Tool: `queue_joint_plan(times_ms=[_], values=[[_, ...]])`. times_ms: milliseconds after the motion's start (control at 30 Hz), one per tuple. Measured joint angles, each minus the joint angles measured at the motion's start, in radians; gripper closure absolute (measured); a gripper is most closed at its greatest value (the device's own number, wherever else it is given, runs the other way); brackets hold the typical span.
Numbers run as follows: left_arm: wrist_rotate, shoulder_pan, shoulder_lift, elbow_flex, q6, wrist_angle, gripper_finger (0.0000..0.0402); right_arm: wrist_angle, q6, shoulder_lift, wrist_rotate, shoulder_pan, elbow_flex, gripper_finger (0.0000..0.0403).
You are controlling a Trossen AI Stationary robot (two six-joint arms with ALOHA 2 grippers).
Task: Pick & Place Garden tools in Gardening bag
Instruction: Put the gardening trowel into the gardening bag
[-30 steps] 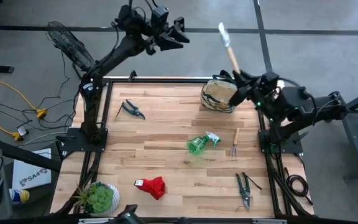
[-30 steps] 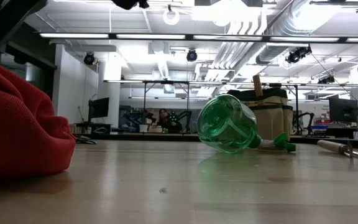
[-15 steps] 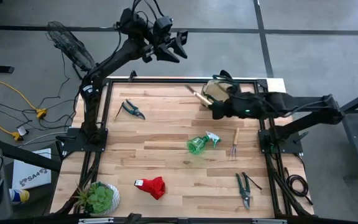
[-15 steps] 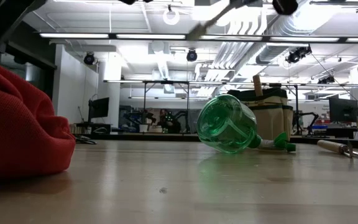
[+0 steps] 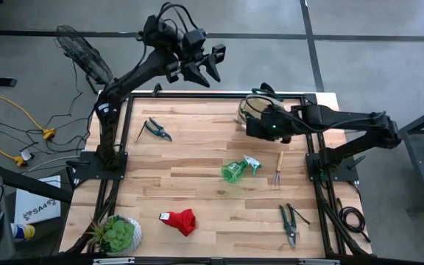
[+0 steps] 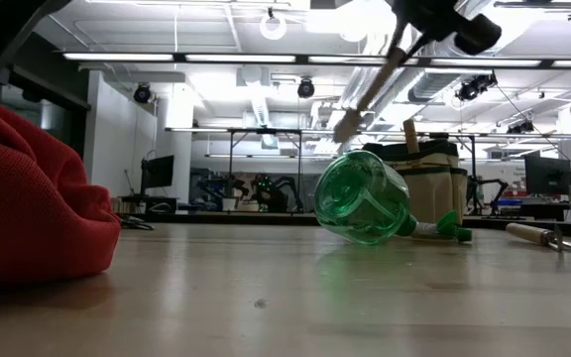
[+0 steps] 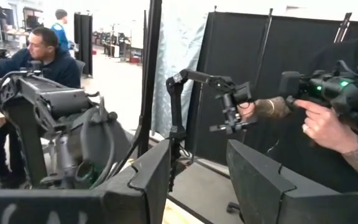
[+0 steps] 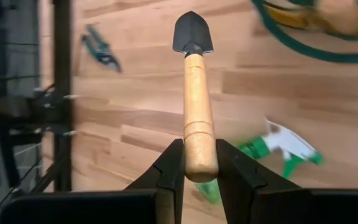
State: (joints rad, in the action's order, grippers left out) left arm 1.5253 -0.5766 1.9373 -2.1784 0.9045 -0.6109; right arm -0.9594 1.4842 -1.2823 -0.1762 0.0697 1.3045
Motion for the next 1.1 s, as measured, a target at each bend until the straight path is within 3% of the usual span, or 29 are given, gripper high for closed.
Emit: queue_joint_plan(times_ms=[233, 633, 800, 1100], values=[[-0.163, 0.062, 0.000, 0.000, -0.121, 0.080, 0.0247, -0.101, 0.066, 0.000, 0.041, 0.041, 0.000, 0.0344], [-0.460, 0.114, 0.001, 0.000, -0.694, 0.744, 0.0247, -0.152, 0.067, 0.000, 0.061, 0.108, 0.000, 0.0344], [-0.496, 0.112, 0.001, 0.000, -0.784, 0.850, 0.0247, -0.171, 0.067, 0.000, 0.052, 0.125, 0.000, 0.0344], [-0.495, 0.112, 0.001, 0.000, -0.794, 0.879, 0.0247, -0.215, 0.067, 0.000, 0.066, 0.181, 0.000, 0.0344]])
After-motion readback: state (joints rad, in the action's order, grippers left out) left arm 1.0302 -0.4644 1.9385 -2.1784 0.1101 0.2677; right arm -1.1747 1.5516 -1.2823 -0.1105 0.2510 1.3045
